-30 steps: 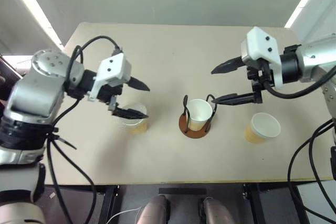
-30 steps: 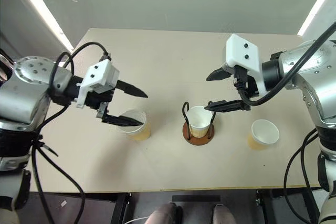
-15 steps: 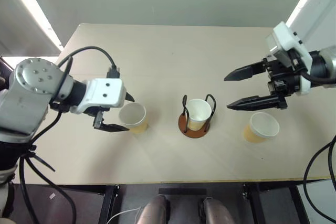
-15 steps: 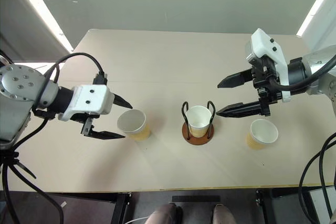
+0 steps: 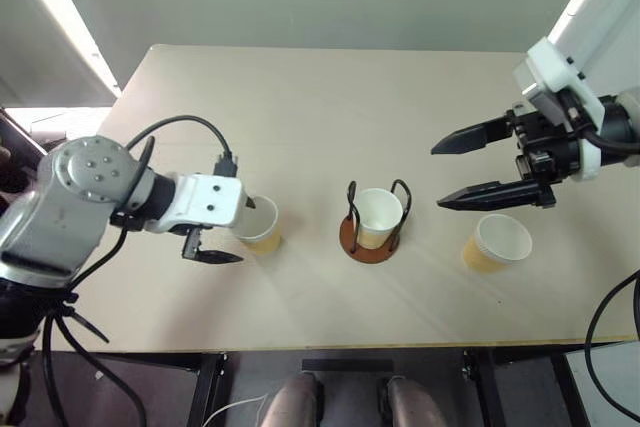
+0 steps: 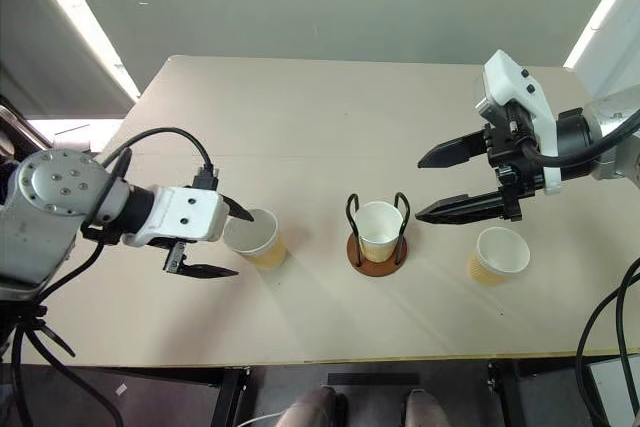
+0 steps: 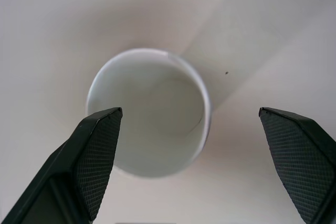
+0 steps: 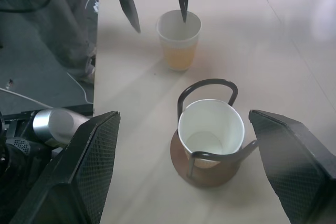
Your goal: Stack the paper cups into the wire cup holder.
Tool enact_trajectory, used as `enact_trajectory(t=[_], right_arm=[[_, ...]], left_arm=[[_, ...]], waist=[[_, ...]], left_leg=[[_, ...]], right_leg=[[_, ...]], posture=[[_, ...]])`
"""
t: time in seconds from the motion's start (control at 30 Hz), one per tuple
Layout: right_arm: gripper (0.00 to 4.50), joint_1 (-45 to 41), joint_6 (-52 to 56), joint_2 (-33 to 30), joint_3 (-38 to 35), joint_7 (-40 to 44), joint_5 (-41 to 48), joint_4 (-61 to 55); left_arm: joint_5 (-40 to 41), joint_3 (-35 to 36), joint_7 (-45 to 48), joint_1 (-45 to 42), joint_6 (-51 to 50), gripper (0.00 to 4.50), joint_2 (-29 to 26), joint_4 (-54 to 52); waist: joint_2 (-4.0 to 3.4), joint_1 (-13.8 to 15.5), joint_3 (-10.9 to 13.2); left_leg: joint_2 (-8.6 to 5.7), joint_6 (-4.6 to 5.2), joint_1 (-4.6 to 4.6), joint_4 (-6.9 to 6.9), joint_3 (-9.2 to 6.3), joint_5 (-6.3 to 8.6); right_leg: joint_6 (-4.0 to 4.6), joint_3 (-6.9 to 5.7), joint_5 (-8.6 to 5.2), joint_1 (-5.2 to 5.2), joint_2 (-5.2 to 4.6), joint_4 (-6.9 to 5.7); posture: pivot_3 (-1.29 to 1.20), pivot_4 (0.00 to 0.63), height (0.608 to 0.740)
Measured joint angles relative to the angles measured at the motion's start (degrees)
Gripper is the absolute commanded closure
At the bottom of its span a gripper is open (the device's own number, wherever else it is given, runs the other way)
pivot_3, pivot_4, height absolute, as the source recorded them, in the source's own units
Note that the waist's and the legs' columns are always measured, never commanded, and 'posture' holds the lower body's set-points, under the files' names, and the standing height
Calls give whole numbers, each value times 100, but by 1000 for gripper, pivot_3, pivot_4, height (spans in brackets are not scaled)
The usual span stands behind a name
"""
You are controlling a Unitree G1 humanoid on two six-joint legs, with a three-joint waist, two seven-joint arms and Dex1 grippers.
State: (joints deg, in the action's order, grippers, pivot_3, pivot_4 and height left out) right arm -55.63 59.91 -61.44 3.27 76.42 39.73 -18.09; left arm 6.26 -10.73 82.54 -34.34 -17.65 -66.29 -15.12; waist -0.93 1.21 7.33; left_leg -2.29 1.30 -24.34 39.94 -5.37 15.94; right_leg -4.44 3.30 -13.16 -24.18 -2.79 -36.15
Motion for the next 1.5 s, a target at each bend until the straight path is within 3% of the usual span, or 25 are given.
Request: enact_trajectory(t=[0.23, 0.33, 0.67, 1.07, 1.27, 1.5], right_arm=[[444, 282, -86, 60, -345, -95, 427, -302], [411, 410, -77, 51, -463, -174, 582, -426], [411, 849, -71, -79, -742, -476, 877, -576], [411, 1240, -83, -155, -974, -797, 1109, -758], [411, 1649, -200, -411, -1182, -778, 1119, -863], [411, 1768, -285, -485, -1179, -848, 1075, -956]], left_arm=[[-242, -337, 105, -78, 234, 0, 202, 249], [-347, -478, 149, -248, 277, 608, 358, 380], [-379, -576, 340, -767, 541, 4400, 857, 853], [440, -434, 584, -2025, -43, 4479, 1334, 1184], [502, -364, 646, -3020, 60, 4479, 1614, 2157], [746, -364, 691, -3645, -133, 4479, 2363, 2581]], waist=[[0, 4, 0], [0, 5, 0], [1, 1, -1], [1, 18, -1], [1, 16, -1], [3, 35, 0]], left_leg=[[-1, -2, 0, 1, 0, 1], [-1, -2, 0, 3, 0, 1], [-1, -2, 2, 5, 0, 1], [-2, -2, 0, 10, 1, 1], [-1, -2, 1, 5, 0, 1], [-2, 2, -13, 10, 1, 3]], right_leg=[[3, -1, -2, -1, 0, -4], [3, -1, -2, 0, -1, -7], [2, -1, -2, -1, -2, -17], [1, -1, -1, -1, -5, -19], [0, -2, -1, -1, -5, -17], [-13, -2, 7, -2, -6, 2]], posture=[[0, 150, 740], [0, 150, 740], [0, 150, 740], [0, 150, 740], [0, 150, 740], [0, 150, 740]])
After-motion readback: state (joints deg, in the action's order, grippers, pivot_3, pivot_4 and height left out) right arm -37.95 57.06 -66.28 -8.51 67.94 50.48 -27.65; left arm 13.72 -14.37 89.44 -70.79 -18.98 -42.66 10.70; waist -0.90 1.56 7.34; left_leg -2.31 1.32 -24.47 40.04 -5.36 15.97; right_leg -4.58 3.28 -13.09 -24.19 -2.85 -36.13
